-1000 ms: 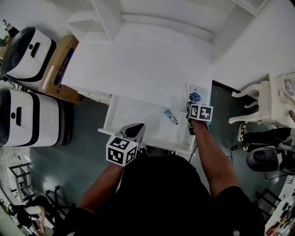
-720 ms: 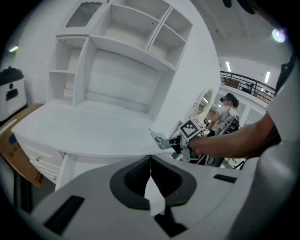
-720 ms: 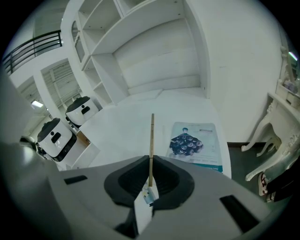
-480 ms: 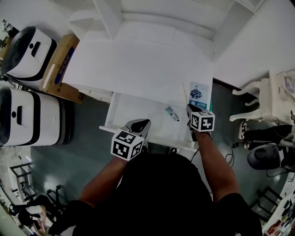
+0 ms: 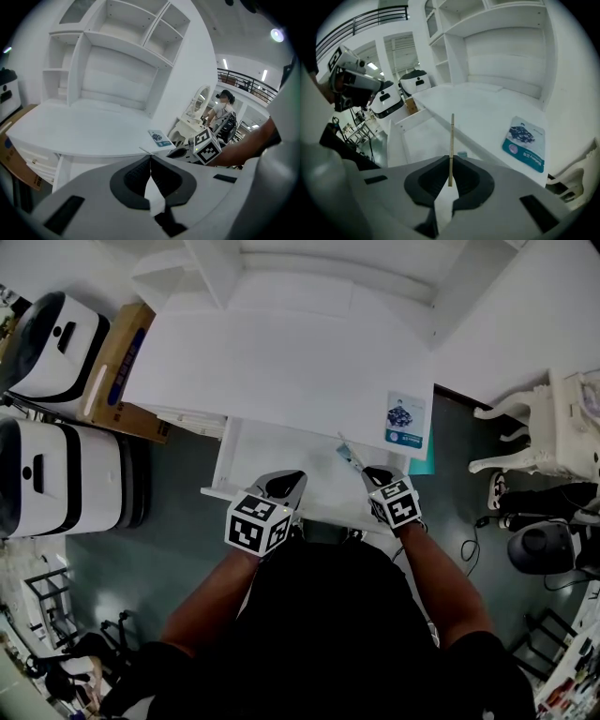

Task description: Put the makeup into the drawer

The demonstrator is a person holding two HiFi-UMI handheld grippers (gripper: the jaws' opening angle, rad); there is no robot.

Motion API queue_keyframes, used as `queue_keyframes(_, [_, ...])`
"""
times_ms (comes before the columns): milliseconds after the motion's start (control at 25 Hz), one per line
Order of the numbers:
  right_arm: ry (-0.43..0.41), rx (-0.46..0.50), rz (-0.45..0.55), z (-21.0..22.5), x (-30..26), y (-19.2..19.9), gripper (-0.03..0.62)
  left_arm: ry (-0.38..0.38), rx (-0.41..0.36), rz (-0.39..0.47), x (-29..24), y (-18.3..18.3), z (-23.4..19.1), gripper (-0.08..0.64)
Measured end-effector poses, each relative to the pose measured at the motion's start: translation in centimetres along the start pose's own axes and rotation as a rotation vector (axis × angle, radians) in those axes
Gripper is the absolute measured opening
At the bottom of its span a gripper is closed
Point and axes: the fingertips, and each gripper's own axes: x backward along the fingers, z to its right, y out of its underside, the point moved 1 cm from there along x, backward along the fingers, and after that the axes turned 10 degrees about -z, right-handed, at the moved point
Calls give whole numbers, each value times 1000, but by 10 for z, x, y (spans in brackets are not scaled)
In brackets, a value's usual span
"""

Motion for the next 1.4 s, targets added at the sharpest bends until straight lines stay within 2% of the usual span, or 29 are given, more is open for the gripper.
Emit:
queue_keyframes(240, [2,199,-156,-18,-37,34,44,-4,18,-10,3,7,0,11])
queue_keyframes(440, [-4,275,-276,-20,-70,62,44,-17,40,-20,7,15,-5,11])
queue_keyframes(680, [20,274,-345,-9,-94,72,44,-37,61,-27,13,20,-6,11])
queue_keyframes(960, [4,279,-414,-4,-115,88,44,-68,78,-38,19,26,-8,11])
queue_keyframes(1400, [-9,266,-449,-7,-133,99,44,-123,82,-37,29,30,-8,11])
